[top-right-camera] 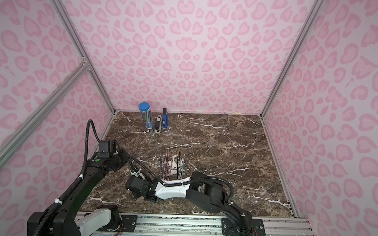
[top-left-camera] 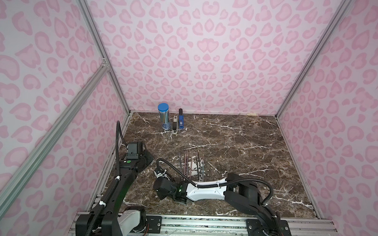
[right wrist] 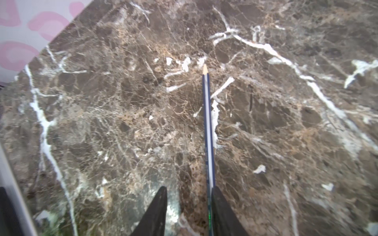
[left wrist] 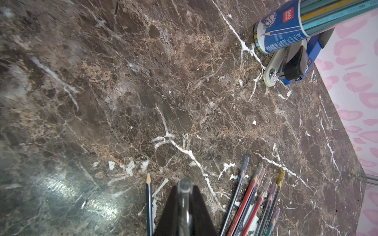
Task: Remove the protective cover of the pencils
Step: Place the protective sleeve at the center of the board.
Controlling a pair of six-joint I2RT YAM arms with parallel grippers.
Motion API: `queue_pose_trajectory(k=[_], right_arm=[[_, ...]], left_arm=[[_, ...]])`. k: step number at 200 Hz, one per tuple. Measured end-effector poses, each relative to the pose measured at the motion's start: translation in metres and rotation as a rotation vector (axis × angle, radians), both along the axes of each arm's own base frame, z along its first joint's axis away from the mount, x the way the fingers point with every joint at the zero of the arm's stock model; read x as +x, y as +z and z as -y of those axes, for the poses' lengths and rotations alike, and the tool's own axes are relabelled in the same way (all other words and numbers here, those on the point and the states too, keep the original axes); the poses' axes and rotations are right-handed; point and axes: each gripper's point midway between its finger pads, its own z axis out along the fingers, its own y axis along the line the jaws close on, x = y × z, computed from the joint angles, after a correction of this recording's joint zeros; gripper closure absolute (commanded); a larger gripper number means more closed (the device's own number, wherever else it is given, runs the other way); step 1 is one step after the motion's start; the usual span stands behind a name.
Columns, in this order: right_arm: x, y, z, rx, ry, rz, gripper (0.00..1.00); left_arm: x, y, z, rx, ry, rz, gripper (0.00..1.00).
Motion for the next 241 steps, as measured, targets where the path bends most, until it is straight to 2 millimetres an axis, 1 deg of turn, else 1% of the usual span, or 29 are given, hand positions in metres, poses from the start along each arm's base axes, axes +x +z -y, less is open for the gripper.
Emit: queue_pose_trajectory(k=[34, 56, 76, 107, 149, 168, 189, 215, 241], right_arm=[[0.005, -0.011, 0.003, -0.044, -0.013, -0.004, 0.67], [0.009, -0.012, 0.004, -0.055, -0.023, 0.000, 0.74], [0.013, -0.013, 0.007, -0.061, -0.035, 0.001, 0.76], [0.026, -0.015, 0.013, -0.051, -0.076, -0.003, 0.76], [0.033, -0.015, 0.016, -0.045, -0.104, 0.003, 0.76], [0.034, -0.016, 0.017, -0.040, -0.112, 0.001, 0.82], [0.037, -0.017, 0.019, -0.031, -0.131, -0.002, 0.84], [0.042, -0.018, 0.021, -0.005, -0.158, -0.007, 0.85], [0.046, -0.018, 0.024, 0.014, -0.185, -0.011, 0.89]], left_arm=[[0.000, 0.002, -0.002, 0.009, 0.007, 0.008, 0.99], [0.000, 0.003, -0.002, 0.009, 0.007, 0.010, 0.98], [0.001, 0.005, -0.002, 0.009, 0.007, 0.015, 0.98], [0.002, 0.006, -0.002, 0.009, 0.007, 0.016, 0.98], [0.002, 0.001, -0.002, 0.008, 0.007, -0.004, 0.98], [0.003, -0.003, -0.002, 0.007, 0.007, -0.018, 0.99], [0.005, -0.007, -0.001, 0.004, 0.005, -0.031, 0.99], [0.011, -0.009, 0.000, -0.004, -0.001, -0.037, 0.99], [0.020, -0.013, 0.001, -0.009, -0.006, -0.044, 0.98]])
